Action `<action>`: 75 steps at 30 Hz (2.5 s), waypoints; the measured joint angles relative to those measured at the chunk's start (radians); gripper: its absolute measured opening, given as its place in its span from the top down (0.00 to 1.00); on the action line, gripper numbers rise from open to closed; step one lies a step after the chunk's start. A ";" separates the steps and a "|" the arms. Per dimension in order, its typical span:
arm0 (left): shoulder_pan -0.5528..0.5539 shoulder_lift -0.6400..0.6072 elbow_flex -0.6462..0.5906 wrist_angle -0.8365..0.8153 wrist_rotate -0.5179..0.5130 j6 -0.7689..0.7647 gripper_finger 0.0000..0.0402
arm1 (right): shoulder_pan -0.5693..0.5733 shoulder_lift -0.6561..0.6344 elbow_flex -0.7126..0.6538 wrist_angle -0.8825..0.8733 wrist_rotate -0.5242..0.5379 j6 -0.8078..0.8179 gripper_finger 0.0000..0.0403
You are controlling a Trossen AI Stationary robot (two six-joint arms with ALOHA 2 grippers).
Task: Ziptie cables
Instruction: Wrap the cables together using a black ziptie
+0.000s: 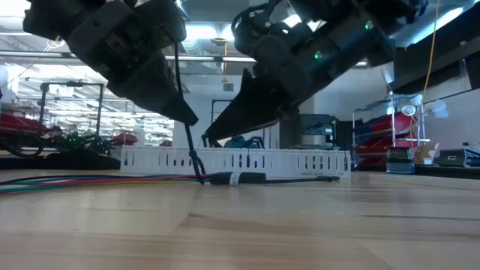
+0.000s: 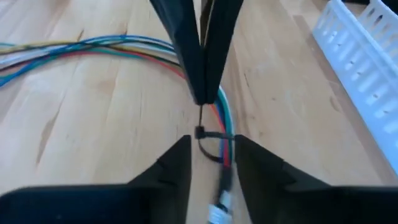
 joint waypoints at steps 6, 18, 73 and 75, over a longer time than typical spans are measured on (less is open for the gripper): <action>0.000 0.000 0.000 0.019 -0.003 -0.011 1.00 | 0.005 0.019 0.002 0.080 -0.006 -0.034 0.65; 0.000 0.000 0.000 0.048 -0.002 0.001 1.00 | 0.005 0.123 0.005 0.208 0.044 -0.091 0.69; -0.093 -0.265 -0.003 -0.031 -0.155 0.067 1.00 | 0.020 0.241 0.009 0.134 0.178 -0.037 0.96; -0.112 -0.294 -0.003 -0.041 -0.196 0.082 1.00 | 0.019 0.241 0.009 0.134 0.178 -0.037 0.96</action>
